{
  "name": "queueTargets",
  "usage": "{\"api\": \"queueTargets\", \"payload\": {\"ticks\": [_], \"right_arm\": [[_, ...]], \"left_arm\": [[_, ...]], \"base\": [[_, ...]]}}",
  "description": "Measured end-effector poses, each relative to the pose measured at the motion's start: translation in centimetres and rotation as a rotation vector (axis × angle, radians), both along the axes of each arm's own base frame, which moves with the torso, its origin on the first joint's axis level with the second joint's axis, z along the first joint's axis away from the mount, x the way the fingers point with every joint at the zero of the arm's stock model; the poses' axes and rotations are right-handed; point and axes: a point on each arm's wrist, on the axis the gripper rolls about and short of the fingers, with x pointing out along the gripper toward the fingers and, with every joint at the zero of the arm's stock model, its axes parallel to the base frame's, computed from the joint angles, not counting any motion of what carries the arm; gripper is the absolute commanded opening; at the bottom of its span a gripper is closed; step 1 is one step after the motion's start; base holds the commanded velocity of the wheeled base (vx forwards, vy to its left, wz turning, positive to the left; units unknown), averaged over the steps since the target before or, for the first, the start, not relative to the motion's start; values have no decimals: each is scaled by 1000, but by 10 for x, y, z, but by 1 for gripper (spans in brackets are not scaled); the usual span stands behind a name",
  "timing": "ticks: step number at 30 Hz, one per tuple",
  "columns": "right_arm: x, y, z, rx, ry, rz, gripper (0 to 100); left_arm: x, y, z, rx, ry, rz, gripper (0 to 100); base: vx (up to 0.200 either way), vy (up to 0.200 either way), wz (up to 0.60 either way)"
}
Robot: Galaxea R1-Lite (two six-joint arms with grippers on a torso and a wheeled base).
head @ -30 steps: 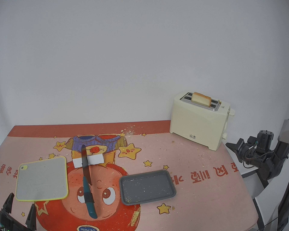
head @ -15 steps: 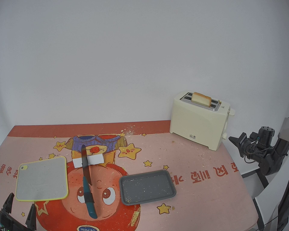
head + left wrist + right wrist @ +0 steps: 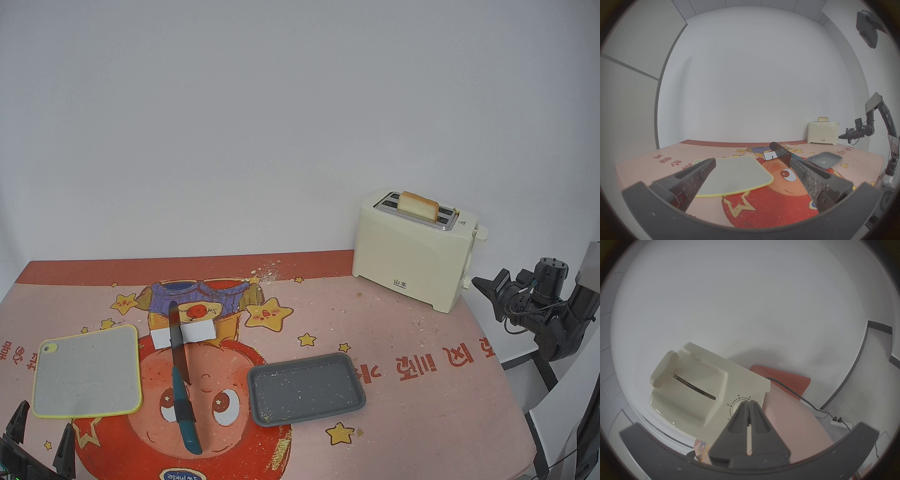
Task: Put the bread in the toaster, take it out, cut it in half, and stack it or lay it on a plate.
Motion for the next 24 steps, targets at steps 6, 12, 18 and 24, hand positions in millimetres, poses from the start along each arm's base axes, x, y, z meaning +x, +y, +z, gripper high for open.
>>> {"api": "queueTargets", "payload": {"ticks": [6, 12, 18, 24], "right_arm": [[1, 1, 0, 1, 0, 2, 0], [0, 2, -1, 9, 6, 3, 0], [0, 5, 0, 33, 14, 3, 0], [-1, 9, 0, 32, 16, 14, 0]], "left_arm": [[0, 0, 0, 0, 0, 0, 100], [0, 0, 0, 0, 0, 0, 100], [0, 0, 0, 0, 0, 0, 100], [0, 0, 0, 0, 0, 1, 100]], "base": [[0, 0, 0], [0, 0, 0], [0, 0, 0], [0, 0, 0]]}}
